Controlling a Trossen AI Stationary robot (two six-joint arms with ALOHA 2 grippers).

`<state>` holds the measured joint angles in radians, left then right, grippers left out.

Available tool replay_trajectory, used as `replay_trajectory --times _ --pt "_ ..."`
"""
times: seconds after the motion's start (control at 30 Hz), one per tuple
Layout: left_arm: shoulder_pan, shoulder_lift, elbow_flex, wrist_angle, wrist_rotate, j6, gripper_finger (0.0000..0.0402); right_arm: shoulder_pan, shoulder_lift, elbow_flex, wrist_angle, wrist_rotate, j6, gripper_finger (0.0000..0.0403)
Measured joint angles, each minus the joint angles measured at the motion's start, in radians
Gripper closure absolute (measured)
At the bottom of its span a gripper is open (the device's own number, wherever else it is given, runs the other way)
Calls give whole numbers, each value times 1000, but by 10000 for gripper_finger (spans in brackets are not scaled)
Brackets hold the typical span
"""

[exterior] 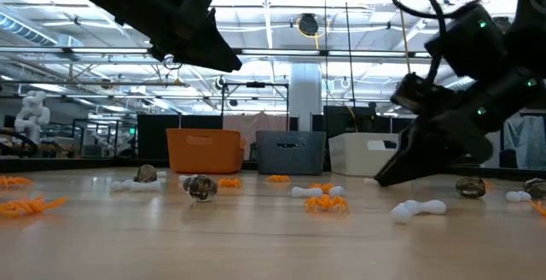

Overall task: Sort Halloween decoration
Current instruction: Put the white bone toy into the white bin

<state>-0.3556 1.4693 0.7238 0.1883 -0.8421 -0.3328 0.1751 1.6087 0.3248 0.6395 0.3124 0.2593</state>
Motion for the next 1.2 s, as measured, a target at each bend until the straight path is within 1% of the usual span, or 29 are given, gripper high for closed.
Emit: replay_trajectory --times 0.1,0.2,0.27,0.33,0.5,0.63,0.73,0.97,1.1,1.2 --pt "-5 0 0 1 0 0 265 11 -28 -48 60 64 32 268" --pt "-10 0 0 -3 0 0 265 26 -31 -86 183 68 66 268" --pt "-12 0 1 -5 0 0 265 32 -21 -101 219 72 88 268" --pt "-12 0 0 -9 0 0 265 42 -9 -103 226 78 84 268" --pt "-12 0 1 -2 0 1 265 43 22 -95 264 80 15 268" --pt "-12 0 1 12 0 0 265 36 33 -88 285 131 -13 268" --pt "-12 0 0 17 0 0 265 35 53 -89 280 131 -41 268" --pt "-12 0 0 20 0 2 265 34 156 -75 357 131 -43 268" --pt "-12 0 0 20 0 2 265 21 232 -72 423 135 3 269" --pt "-12 0 0 16 0 1 265 17 269 -72 438 143 40 282"
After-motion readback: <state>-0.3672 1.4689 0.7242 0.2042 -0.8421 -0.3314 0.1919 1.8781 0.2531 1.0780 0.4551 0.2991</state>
